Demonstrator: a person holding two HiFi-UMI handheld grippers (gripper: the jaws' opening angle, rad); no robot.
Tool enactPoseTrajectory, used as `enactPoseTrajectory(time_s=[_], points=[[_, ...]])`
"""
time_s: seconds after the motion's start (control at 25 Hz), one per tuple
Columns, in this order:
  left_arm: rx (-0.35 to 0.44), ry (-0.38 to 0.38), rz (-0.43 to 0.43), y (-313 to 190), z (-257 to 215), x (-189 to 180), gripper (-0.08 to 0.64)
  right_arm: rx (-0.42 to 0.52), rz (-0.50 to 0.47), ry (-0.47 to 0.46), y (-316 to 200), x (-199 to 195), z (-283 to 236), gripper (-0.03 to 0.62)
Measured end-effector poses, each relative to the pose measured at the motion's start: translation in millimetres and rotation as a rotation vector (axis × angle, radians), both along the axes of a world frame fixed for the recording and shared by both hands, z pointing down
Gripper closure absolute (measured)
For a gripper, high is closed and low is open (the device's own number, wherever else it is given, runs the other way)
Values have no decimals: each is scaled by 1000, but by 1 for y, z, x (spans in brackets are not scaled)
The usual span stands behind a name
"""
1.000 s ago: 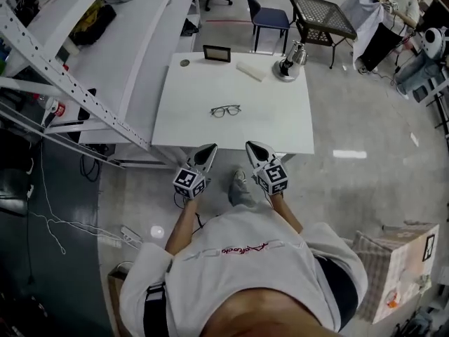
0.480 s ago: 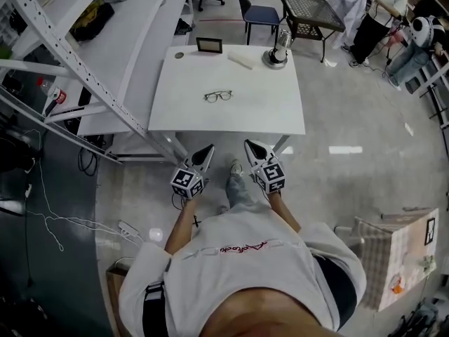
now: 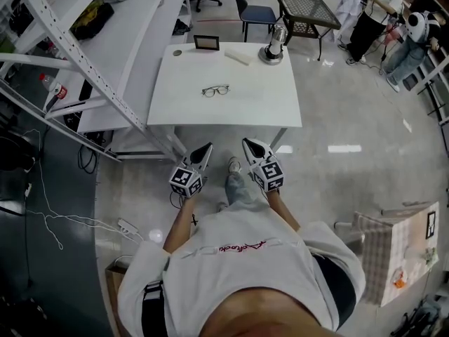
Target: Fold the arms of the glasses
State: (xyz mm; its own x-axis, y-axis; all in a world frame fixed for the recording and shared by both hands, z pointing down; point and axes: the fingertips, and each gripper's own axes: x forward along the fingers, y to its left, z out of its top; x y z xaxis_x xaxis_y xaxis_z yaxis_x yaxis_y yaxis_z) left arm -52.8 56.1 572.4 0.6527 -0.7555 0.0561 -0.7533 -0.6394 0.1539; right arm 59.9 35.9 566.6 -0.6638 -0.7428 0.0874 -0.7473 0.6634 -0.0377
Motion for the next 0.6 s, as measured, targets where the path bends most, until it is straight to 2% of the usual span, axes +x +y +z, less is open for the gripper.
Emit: enactPoseTrajectory(time_s=[0.28,0.6], points=[[6,-23,25,16,2,10,543,1,-24,7,16,-8,1,572],[7,-1,24,22,1,5,543,20,-33,19,23,-13,-2,572]])
